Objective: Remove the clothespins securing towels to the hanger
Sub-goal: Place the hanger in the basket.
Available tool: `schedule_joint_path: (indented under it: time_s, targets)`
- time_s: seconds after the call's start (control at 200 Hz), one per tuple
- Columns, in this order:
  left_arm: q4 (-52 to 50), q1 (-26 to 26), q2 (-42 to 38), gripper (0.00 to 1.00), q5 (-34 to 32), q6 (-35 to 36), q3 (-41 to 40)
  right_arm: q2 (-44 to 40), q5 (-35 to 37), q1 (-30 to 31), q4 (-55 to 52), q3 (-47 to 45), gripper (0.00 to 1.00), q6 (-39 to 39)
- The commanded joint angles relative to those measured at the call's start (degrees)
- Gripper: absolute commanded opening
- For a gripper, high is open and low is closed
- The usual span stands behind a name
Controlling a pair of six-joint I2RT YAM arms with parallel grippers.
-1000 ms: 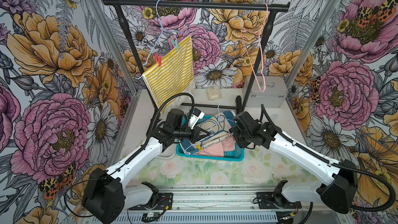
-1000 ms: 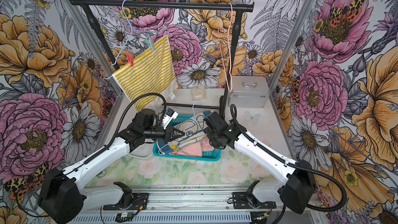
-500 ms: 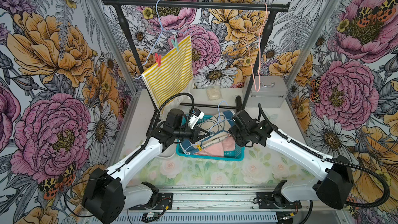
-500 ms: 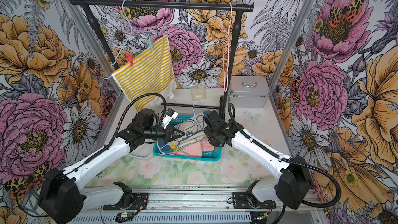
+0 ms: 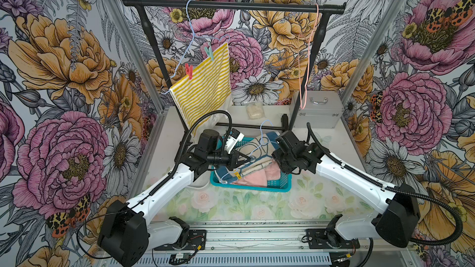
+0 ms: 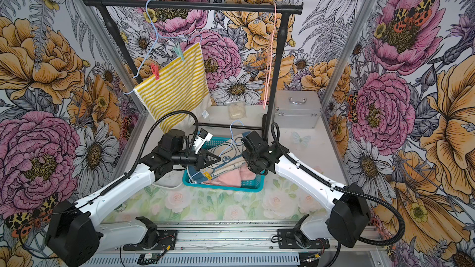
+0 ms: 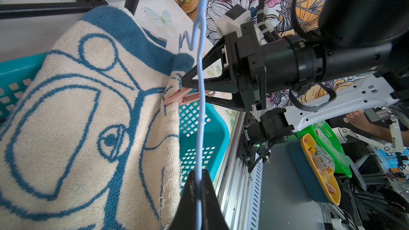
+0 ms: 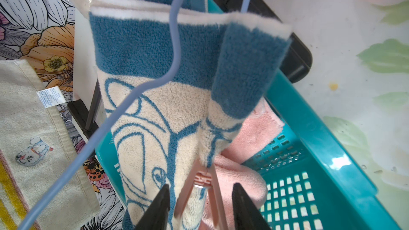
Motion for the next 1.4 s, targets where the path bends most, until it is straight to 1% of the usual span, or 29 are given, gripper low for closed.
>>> schedule_joint_path:
  time_s: [0.0, 0.125, 0.26, 0.35, 0.415, 0.5, 0.635, 0.941, 1.211, 1.306, 1.396]
  targets:
    - [2.7, -0.5, -1.7, 0.00, 1.6, -0.9, -0.8, 1.1, 0.8, -0.2, 1.1, 1.4, 0.45, -0.7]
    - [2.7, -0.6, -1.7, 0.00, 1.6, -1.0, -0.8, 1.2, 0.5, -0.2, 1.5, 0.9, 0.41, -0.7]
    - [2.7, -0.5, -1.6, 0.00, 1.5, -1.1, -0.8, 0.8, 0.8, -0.2, 1.6, 0.2, 0.32, -0.7]
    - [2.6, -0.6, -1.6, 0.00, 1.5, -1.1, -0.8, 0.6, 0.8, -0.2, 1.5, -0.1, 0.29, -0.9]
    - [2.7, -0.6, -1.6, 0.00, 1.4, -1.1, -0.8, 0.4, 1.1, -0.2, 1.5, -0.2, 0.22, -1.1]
    - [2.7, -0.7, -1.4, 0.00, 1.4, -1.1, -0.7, 0.1, 1.6, -0.1, 1.5, -0.2, 0.16, -1.6]
    - [2.6, -0.7, -1.1, 0.00, 1.1, -1.1, -0.6, -0.5, 2.0, 0.0, 1.4, -0.4, 0.10, -2.2]
    - [2.7, -0.6, 0.5, 0.00, 0.6, -0.7, -0.7, -3.5, 4.1, 0.4, 1.3, 0.2, 0.04, -4.6]
    - [2.7, -0.2, 3.1, 0.00, 0.3, -0.2, 0.1, -6.6, 4.8, 1.2, -0.6, 1.0, 0.02, -7.4]
    - [2.7, 0.5, 4.1, 0.00, 0.3, -0.2, 0.4, -7.6, 6.0, 1.9, -2.2, 2.1, 0.00, -9.9]
    - [1.9, 0.8, 5.4, 0.00, -0.8, -0.5, 1.0, -7.7, 7.9, 3.1, -3.9, 4.1, 0.00, -14.4]
